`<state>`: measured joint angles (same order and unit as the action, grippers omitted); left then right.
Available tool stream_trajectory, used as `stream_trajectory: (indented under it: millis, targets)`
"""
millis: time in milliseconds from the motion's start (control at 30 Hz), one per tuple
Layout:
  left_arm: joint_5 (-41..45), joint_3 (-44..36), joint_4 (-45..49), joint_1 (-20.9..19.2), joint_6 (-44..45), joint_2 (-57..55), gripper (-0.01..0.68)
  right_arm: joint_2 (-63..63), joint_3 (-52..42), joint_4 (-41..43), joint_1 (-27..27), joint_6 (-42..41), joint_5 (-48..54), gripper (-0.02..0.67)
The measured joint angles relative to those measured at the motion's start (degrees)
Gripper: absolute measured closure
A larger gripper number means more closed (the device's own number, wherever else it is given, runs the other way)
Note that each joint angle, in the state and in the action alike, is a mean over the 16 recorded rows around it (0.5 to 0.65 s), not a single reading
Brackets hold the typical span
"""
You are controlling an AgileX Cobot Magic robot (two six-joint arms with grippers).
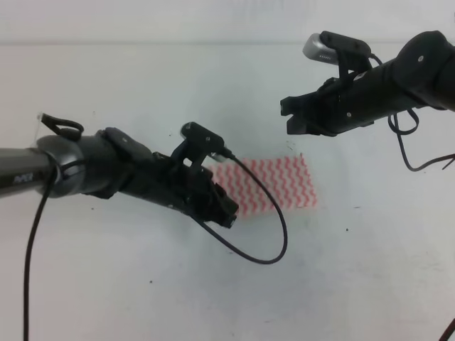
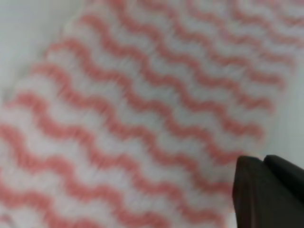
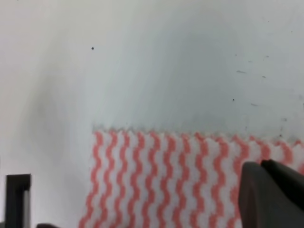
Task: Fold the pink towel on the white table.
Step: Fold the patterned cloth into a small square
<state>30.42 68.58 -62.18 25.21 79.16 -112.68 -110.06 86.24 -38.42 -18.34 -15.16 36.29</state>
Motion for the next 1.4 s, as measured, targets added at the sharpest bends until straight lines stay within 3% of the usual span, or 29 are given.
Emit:
stream_trajectory:
  millis: [300,867,1167,1400]
  targets:
    - [0.7,0.5,1.4,-0.1,-0.7,1.3,0.668,-0.2,0.0,0.1,0.0,0.0,0.4,0.667]
    - [0.4,0.6,15.1,-2.0,-11.7,-0.1,0.668,-1.2,0.0,0.2,0.0,0.0,0.8,0.667]
    - [-0.9,0.9,15.8,-2.4,-11.9,1.1,0.668,-2.3,0.1,0.7,0.0,0.7,1.1,0.667]
    - [-2.7,1.2,13.4,-3.5,-11.4,1.6,0.67,-2.4,0.1,5.9,0.0,5.7,3.2,0.667]
